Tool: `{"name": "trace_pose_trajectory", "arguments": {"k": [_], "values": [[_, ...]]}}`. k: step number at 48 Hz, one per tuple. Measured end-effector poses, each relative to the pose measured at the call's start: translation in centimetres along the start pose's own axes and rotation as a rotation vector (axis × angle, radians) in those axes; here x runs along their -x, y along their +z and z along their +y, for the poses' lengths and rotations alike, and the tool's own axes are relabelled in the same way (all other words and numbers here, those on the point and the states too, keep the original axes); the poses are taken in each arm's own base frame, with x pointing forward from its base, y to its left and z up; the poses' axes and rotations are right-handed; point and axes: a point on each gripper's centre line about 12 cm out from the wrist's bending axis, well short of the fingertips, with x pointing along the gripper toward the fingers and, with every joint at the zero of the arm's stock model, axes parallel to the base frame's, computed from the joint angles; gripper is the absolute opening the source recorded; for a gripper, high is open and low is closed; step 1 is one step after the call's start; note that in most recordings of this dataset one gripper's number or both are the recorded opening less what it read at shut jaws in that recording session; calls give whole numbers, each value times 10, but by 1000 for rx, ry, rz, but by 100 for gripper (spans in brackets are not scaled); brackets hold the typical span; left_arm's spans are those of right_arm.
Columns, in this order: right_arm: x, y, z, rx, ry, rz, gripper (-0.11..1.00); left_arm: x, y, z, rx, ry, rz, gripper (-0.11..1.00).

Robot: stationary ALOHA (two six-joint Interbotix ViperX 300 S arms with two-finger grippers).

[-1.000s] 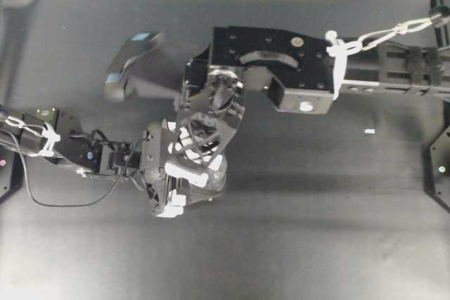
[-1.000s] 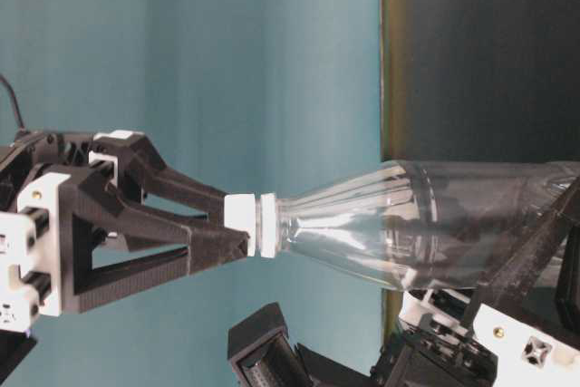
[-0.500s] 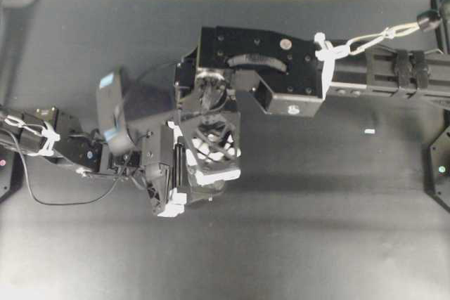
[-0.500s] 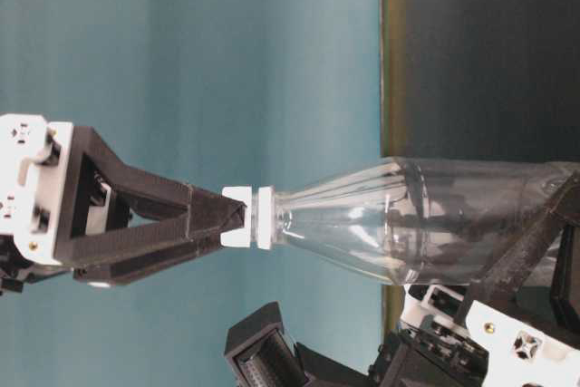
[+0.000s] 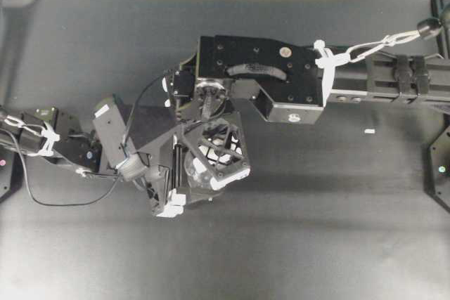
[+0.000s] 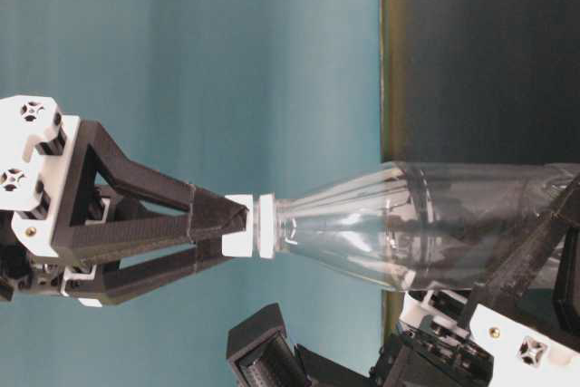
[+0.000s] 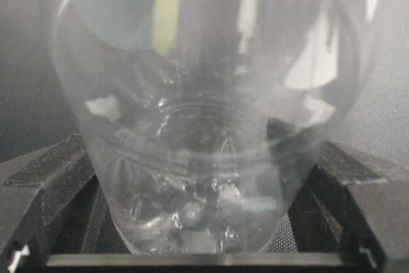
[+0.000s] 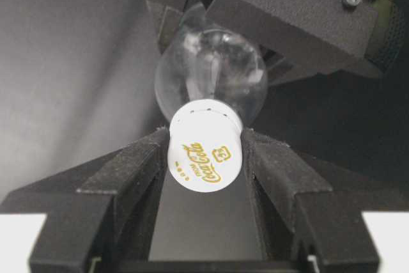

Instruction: Open the bottle cap by holding the bottle with the left arm and twisting the cap with the right arm.

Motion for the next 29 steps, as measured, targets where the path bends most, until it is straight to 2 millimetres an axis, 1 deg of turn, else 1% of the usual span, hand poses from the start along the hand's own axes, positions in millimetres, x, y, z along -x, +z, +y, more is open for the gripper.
{"name": "trace_pose_trajectory", "arguments": {"k": [5,20,21,28,29], "values": [[0,2,0,-17,-9,-18,37,0,0,0,1,1,0,88],[1,0,4,-26,-10,-22,38,1,-1,0,-5,0,5,88],[1,0,5,-23,-9,-22,40,1,-1,0,-3,0,5,88],[5,1,6,-30,-29,-47,74,1,-2,0,-3,1,9,88],[8,2,6,-34,-35,-58,77,1,-1,0,-2,2,9,88]]}}
